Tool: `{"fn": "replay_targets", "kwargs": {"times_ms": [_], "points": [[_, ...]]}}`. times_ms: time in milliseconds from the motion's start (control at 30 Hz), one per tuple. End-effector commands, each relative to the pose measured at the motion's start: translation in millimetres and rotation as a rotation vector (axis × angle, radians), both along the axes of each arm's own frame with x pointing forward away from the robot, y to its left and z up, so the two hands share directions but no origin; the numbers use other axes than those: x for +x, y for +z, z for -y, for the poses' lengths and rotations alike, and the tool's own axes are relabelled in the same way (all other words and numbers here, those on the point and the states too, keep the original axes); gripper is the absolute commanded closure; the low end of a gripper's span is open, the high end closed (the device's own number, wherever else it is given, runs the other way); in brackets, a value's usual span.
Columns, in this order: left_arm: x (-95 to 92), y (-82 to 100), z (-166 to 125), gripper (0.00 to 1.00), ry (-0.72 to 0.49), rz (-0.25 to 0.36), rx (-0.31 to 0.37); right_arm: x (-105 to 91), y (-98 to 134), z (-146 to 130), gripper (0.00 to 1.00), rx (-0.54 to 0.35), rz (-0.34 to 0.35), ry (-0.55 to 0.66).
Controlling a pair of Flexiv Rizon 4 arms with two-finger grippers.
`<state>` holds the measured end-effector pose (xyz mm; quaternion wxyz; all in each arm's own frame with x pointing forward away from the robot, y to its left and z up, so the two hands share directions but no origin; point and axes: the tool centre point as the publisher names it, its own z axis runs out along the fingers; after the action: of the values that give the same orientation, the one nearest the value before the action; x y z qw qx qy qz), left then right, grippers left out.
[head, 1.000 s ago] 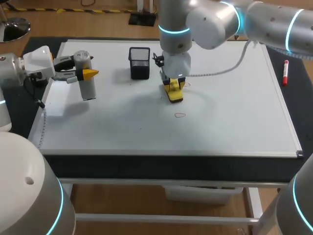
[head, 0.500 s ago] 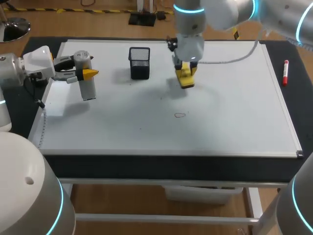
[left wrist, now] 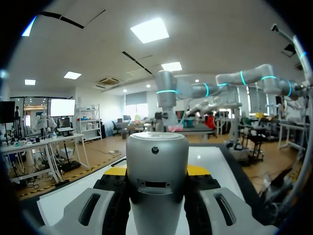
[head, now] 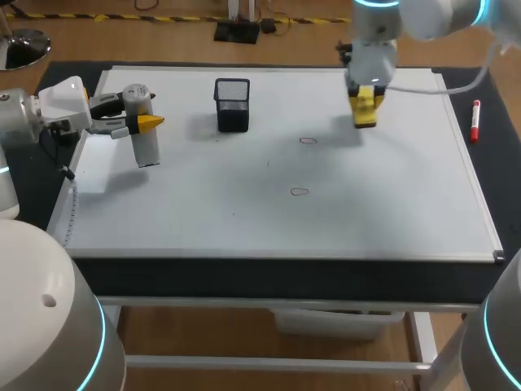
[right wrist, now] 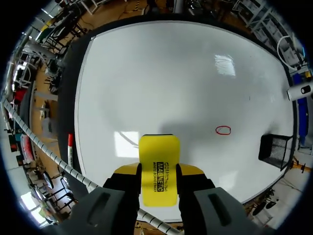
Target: Pick up the inspection probe, press it on each red-marked spot on the whiteboard one by one, put down the probe, pick up the eraser, and wipe off all the red marks.
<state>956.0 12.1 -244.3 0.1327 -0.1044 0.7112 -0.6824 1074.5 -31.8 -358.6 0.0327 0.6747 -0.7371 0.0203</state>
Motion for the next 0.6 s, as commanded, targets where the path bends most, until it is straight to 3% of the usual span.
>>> {"fn": "replay_targets", "kwargs": {"times_ms": [33, 267, 600], "points": [[0.1, -0.6, 0.2, 1.0, 0.0, 0.004, -0.004, 3.7, 8.0, 44.8, 1.0, 0.028, 0.001, -0.04], [0.1, -0.6, 0.2, 1.0, 0.0, 0.004, -0.004, 9.3, 8.2, 80.3, 1.0, 0.028, 0.004, -0.107], [0.1, -0.6, 0.2, 1.0, 0.0, 0.004, -0.004, 11.5, 4.3, 102.9, 1.0, 0.019, -0.006, -0.151]]}}
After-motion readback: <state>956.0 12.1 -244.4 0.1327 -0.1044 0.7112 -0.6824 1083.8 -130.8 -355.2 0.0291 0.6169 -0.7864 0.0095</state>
